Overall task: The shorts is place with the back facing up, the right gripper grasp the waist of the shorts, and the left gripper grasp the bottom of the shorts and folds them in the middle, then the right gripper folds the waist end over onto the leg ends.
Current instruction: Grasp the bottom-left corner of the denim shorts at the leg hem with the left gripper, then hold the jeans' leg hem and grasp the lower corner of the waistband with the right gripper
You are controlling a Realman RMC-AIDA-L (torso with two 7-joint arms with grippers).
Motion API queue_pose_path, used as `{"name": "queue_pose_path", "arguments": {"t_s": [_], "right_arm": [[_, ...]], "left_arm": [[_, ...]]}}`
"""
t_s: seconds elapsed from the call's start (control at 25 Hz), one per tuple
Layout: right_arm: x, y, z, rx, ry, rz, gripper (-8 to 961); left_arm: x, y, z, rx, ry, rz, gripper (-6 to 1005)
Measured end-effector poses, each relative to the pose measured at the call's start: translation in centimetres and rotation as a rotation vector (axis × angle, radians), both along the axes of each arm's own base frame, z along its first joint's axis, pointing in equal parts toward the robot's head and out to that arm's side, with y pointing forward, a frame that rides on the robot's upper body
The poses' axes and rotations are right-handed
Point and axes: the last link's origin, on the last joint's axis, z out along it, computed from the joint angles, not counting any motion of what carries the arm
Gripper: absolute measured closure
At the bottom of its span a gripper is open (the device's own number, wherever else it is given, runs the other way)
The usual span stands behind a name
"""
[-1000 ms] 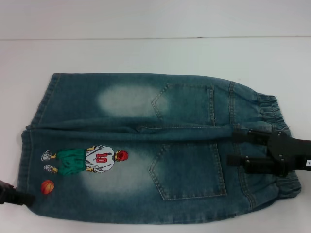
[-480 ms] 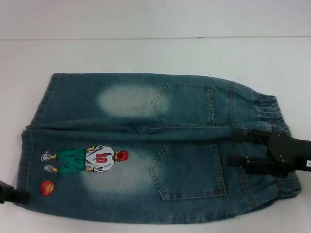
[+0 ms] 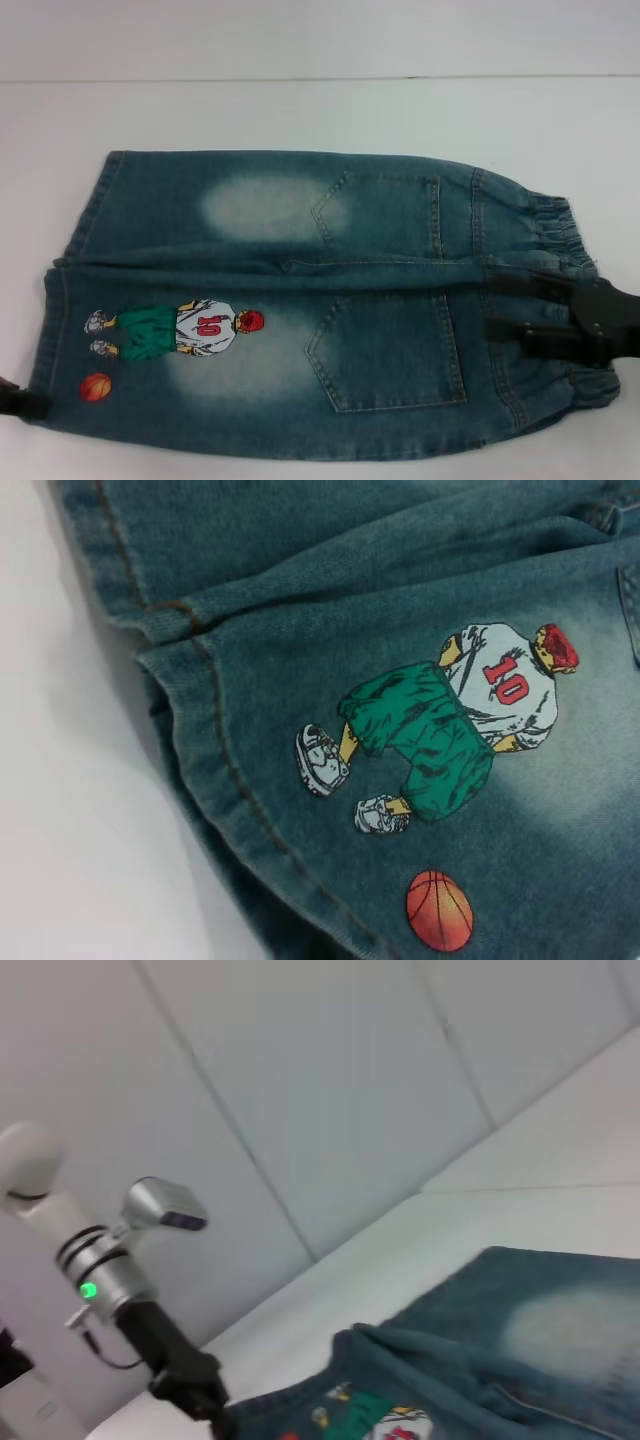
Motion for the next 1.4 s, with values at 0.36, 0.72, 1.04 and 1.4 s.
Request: {"name": "queue_pose_path", "arguments": {"t_s": [0.36,0.72,1.04,1.4], "right_arm": [[3.3,-2.8,1.4,0.074,0.008,-0.147,41],[6.4,-6.4,2.9,0.162,0.022,-0.298,42],[8.0,-8.3,3.6,0.204,0.005,-0.378,42],[9.1,-8.5,3.4,0.166,-0.022,-0.466,42]], "left_arm": [[0.4,-0.2,0.0,0.003,-0.006,0.007,940],[0.7,-0.1,-0.5,-0.007,-0.016,0.002,940],[1.2,0.2,-0.9,-0.015,-0.023,-0.008,940],[1.5,0.5,-1.0,-0.016,-0.022,-0.009,939]]}}
